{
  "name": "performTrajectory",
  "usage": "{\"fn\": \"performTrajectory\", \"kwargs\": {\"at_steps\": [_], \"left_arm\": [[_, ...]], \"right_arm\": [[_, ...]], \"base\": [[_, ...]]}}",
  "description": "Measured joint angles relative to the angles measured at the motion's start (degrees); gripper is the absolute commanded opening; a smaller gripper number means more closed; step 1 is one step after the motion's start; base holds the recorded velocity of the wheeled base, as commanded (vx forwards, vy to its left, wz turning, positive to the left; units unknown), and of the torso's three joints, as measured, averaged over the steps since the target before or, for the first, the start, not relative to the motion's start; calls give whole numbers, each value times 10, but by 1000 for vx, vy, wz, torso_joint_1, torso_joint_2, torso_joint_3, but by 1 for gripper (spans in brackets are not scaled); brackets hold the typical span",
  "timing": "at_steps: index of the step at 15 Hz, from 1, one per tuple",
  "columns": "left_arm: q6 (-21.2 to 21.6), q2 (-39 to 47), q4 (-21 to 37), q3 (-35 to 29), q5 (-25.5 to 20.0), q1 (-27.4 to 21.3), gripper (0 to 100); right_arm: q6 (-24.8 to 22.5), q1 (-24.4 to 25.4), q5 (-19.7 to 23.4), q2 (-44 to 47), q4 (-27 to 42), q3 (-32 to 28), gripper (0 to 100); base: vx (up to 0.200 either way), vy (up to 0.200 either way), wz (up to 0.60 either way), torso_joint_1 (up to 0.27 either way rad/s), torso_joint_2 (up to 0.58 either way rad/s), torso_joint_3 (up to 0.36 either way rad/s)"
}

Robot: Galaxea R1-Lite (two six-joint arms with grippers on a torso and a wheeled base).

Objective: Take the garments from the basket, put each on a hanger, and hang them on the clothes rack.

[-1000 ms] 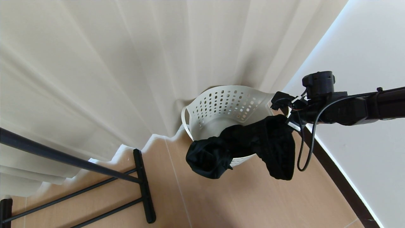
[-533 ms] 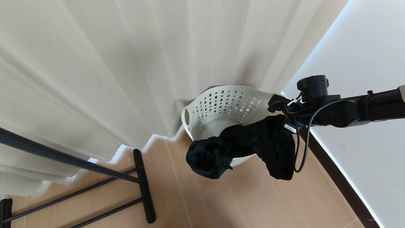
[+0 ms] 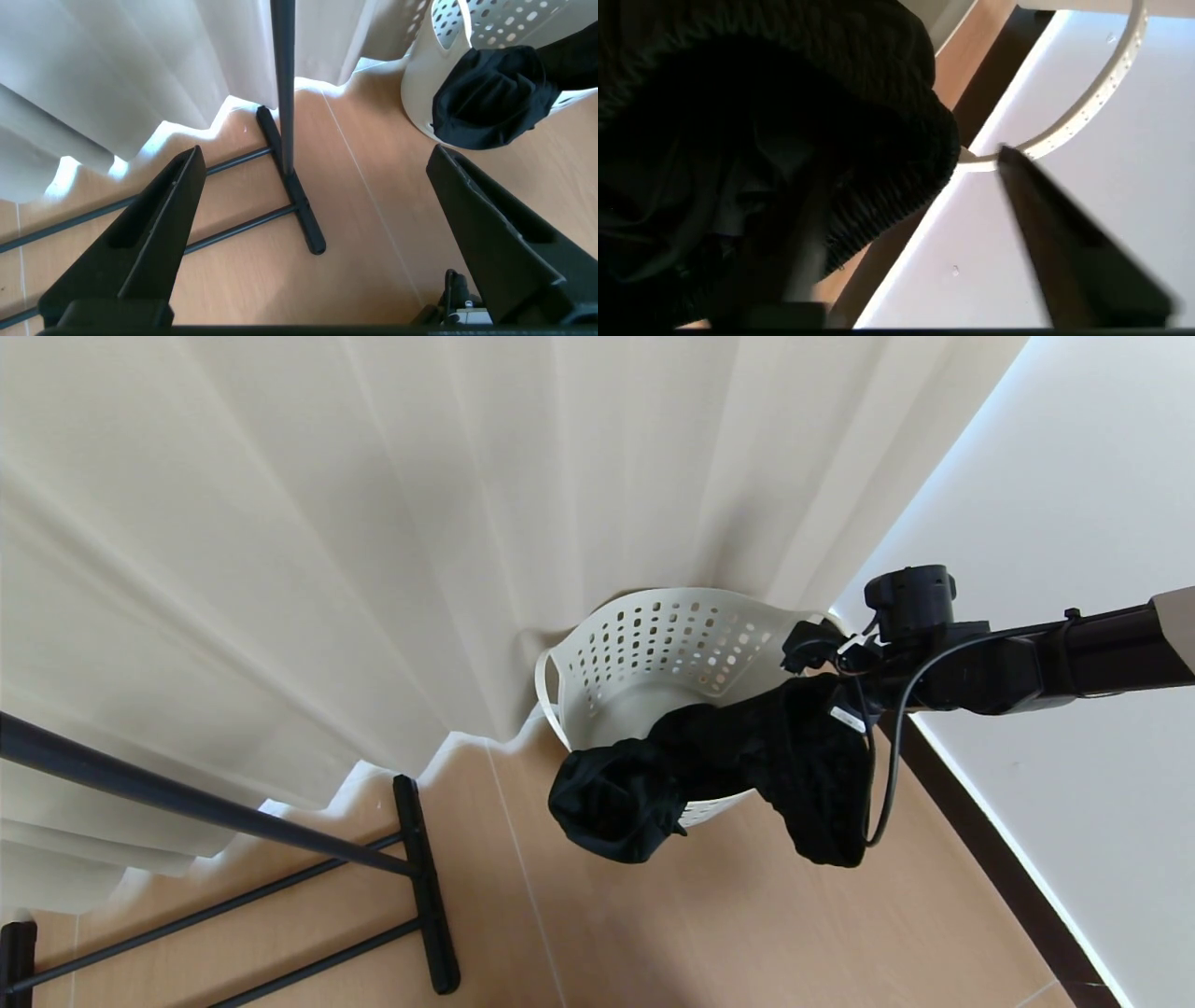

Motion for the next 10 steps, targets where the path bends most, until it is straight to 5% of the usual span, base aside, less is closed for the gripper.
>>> {"fn": "performTrajectory", "kwargs": {"at_steps": [10], "left_arm": [[0,0,0,0,0,0,100]], "right_arm": [[30,7,1,-34,6,19,0]], "base": [[0,0,0,0,0,0]]}}
